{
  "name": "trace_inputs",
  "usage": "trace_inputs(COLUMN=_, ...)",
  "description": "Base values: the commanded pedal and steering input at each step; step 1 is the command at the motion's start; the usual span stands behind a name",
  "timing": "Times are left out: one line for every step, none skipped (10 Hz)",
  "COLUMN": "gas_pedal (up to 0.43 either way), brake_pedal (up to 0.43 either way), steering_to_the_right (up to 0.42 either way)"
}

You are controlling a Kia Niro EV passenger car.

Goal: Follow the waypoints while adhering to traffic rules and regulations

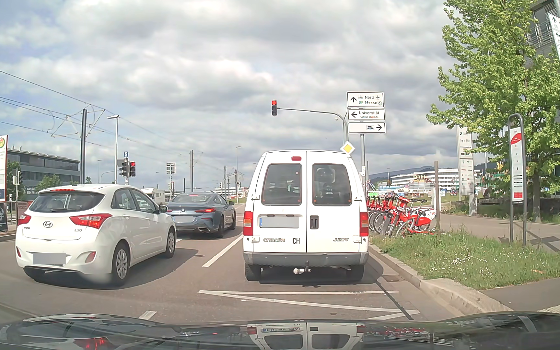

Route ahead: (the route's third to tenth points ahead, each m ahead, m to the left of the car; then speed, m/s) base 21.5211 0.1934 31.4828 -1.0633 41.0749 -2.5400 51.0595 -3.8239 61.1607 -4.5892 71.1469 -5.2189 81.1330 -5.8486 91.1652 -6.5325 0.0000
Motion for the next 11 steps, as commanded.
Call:
trace_inputs(gas_pedal=0.000, brake_pedal=0.201, steering_to_the_right=0.001)
trace_inputs(gas_pedal=0.000, brake_pedal=0.201, steering_to_the_right=0.001)
trace_inputs(gas_pedal=0.000, brake_pedal=0.201, steering_to_the_right=0.001)
trace_inputs(gas_pedal=0.000, brake_pedal=0.201, steering_to_the_right=0.001)
trace_inputs(gas_pedal=0.000, brake_pedal=0.201, steering_to_the_right=0.001)
trace_inputs(gas_pedal=0.000, brake_pedal=0.195, steering_to_the_right=0.001)
trace_inputs(gas_pedal=0.000, brake_pedal=0.195, steering_to_the_right=0.001)
trace_inputs(gas_pedal=0.000, brake_pedal=0.195, steering_to_the_right=0.001)
trace_inputs(gas_pedal=0.000, brake_pedal=0.201, steering_to_the_right=0.001)
trace_inputs(gas_pedal=0.000, brake_pedal=0.201, steering_to_the_right=0.001)
trace_inputs(gas_pedal=0.000, brake_pedal=0.201, steering_to_the_right=0.001)
